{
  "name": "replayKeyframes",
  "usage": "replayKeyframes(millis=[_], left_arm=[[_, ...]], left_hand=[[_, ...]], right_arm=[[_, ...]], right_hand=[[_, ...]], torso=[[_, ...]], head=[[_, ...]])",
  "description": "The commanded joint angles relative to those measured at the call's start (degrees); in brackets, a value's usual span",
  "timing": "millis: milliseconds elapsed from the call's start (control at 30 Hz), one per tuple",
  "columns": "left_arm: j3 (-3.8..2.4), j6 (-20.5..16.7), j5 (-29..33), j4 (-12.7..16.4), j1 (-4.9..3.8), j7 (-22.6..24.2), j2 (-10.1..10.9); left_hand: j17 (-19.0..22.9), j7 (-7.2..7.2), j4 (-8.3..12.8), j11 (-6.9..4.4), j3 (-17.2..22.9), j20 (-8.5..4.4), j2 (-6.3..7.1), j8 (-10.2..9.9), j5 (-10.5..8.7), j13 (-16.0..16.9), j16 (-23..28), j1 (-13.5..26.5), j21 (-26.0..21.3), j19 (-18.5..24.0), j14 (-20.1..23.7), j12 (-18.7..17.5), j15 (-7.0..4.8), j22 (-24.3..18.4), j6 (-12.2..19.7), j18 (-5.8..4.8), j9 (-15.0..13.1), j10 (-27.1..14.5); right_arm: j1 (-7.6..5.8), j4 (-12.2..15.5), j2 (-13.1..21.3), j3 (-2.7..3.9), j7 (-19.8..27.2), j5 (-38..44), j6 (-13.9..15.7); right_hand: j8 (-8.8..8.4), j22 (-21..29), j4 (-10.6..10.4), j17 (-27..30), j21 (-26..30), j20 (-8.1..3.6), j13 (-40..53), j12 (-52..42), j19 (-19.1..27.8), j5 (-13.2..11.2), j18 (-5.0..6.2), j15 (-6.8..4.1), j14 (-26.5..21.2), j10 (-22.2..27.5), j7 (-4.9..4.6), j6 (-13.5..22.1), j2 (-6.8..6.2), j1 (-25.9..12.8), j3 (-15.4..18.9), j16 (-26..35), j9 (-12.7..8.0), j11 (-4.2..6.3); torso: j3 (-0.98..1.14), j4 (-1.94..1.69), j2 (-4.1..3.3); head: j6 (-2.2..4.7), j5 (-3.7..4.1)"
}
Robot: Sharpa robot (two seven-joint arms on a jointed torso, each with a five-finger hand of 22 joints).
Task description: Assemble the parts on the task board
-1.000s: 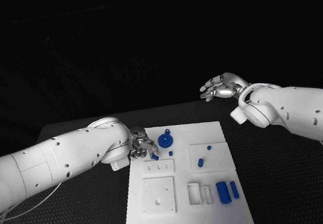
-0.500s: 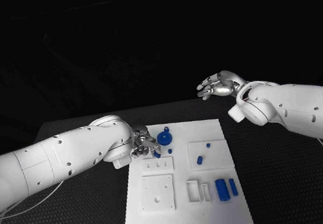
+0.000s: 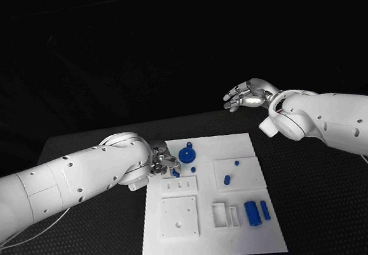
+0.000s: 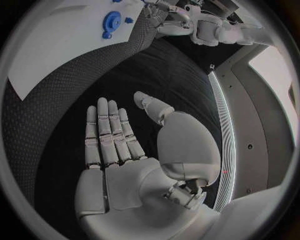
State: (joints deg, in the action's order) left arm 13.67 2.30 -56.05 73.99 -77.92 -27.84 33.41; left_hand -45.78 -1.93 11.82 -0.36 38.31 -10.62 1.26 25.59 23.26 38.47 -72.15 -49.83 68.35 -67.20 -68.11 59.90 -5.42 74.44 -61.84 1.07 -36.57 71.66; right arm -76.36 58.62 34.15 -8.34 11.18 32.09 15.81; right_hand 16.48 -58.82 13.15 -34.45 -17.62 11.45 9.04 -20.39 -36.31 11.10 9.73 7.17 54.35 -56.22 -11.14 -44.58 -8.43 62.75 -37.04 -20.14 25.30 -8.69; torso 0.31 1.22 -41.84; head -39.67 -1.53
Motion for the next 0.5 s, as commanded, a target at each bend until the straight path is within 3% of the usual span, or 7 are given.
replayKeyframes(millis=[33, 500], left_arm=[[-0.03, -1.9, -3.0, 0.0, 0.36, 1.3, 0.0], [-0.03, -1.5, -9.0, 0.9, 1.72, 2.3, 0.2]], left_hand=[[-0.2, 2.66, 0.6, -6.74, -0.1, -5.13, -0.91, 4.2, 2.91, 0.2, -0.6, 0.4, 0.6, -2.8, -6.5, -0.1, -7.10, 0.2, -3.1, 9.12, -4.7, 6.9], [-0.5, 3.05, 1.6, -7.07, 0.1, -4.77, -1.39, 6.7, 5.66, 1.2, -1.6, 1.8, 1.5, -2.4, -6.6, 0.0, -6.69, 0.7, -3.7, 8.73, -3.8, 7.5]], right_arm=[[-0.03, 0.0, -0.1, 0.04, 0.2, 0.4, -1.3], [-0.03, -0.1, -0.2, 0.04, -0.1, 0.6, -1.8]], right_hand=[[0.21, -0.1, 0.0, 0.1, 0.3, 0.14, -0.2, 0.2, 0.4, 0.4, 0.99, 0.17, -0.2, -0.4, -0.47, 0.0, 0.02, -0.1, 0.6, 0.4, -0.1, 0.11], [0.19, -0.4, 0.2, 0.3, 0.6, 0.21, -0.8, 0.3, 0.6, 1.2, 0.99, 0.29, -0.2, -0.5, -0.52, 0.1, 0.11, -0.1, 1.2, 0.6, -0.3, 0.06]], torso=[[-0.01, -0.01, 0.03], [-0.02, 0.05, 0.02]], head=[[-0.15, 0.00], [-0.52, -0.15]])
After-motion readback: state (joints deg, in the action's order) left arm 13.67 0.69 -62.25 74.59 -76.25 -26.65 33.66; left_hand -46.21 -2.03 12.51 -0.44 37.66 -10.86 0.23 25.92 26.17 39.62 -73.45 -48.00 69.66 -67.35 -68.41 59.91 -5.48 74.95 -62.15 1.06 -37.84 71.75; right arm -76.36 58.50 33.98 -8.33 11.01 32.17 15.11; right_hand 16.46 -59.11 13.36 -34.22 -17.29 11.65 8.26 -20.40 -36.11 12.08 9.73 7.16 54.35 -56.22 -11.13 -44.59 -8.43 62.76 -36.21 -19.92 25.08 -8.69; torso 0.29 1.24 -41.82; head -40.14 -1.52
